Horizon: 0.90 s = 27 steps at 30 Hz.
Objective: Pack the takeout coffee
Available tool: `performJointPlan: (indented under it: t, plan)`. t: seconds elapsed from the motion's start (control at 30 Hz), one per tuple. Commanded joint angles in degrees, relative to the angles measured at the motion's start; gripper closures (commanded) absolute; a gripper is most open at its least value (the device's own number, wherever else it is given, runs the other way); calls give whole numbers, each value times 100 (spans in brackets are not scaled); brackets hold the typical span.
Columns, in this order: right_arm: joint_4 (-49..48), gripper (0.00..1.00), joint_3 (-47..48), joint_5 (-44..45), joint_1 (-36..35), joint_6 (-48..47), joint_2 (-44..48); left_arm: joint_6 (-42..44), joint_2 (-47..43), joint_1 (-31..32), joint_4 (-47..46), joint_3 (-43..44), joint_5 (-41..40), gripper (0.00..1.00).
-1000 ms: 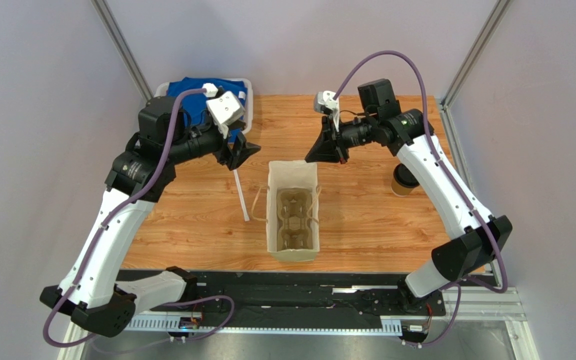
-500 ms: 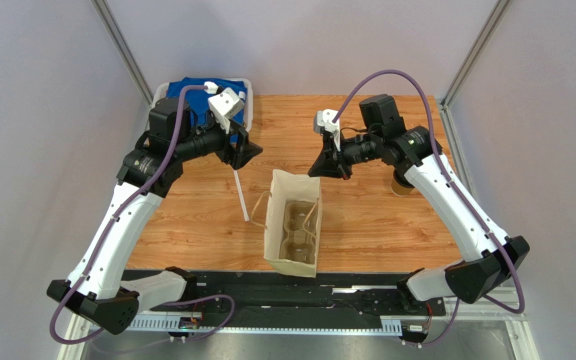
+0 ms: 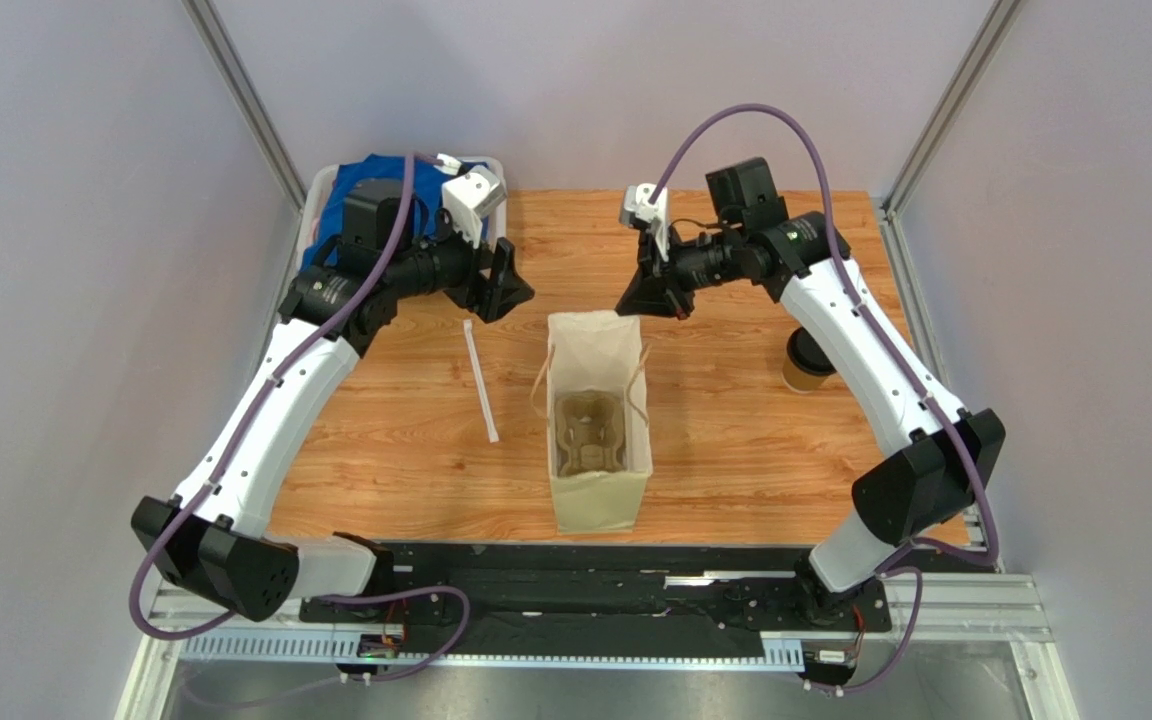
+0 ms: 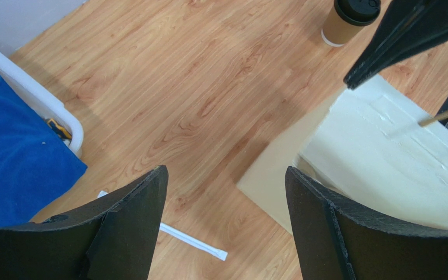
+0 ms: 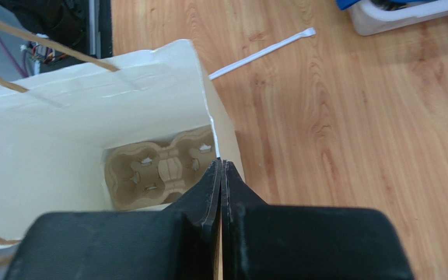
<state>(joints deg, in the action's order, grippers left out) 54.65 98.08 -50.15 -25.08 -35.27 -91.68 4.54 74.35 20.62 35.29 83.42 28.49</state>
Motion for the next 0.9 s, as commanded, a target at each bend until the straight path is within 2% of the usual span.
performJointPlan:
  t: [0.0, 0.03, 0.07, 0.13, 0.17, 0.27, 0.43, 0.47, 0.57, 0.67, 0.7, 0.87]
  plan:
    - [106, 93, 650, -91, 117, -235, -201, -111, 124, -67, -268, 280, 209, 18]
    - [203, 87, 799, -91, 126, -287, -288, -111, 159, -76, -277, 315, 210, 18]
    - [360, 71, 878, -74, 161, -323, -315, -119, 229, -76, -268, 342, 218, 18]
    - [476, 49, 1037, -30, 223, -218, -385, -137, 308, -93, -294, 412, 227, 18]
    - [502, 34, 1220, 5, 301, -148, -421, -163, 343, -102, -303, 421, 245, 18]
    - [520, 22, 1633, 102, 547, 230, -482, -216, 440, -111, -373, 482, 306, 18]
    - [731, 14, 2259, 330, 1223, 1028, -378, -225, 624, -137, -400, 728, 376, 17]
    - [774, 9, 2242, 400, 1547, 1118, -316, -234, 651, -146, -400, 807, 385, 17]
    - [1054, 2, 1812, 874, 2145, 1180, 9, -251, 748, -164, -391, 921, 403, 16]
    - [1336, 1, 1057, 1682, 2708, 944, 360, -269, 809, -164, -435, 966, 412, 16]
    - [1416, 1, 690, 2189, 2797, 847, 457, -278, 818, -172, -444, 975, 429, 16]
    - [1698, 1, -183, 3116, 3395, 468, 598, -313, 889, -173, -417, 984, 517, 15]
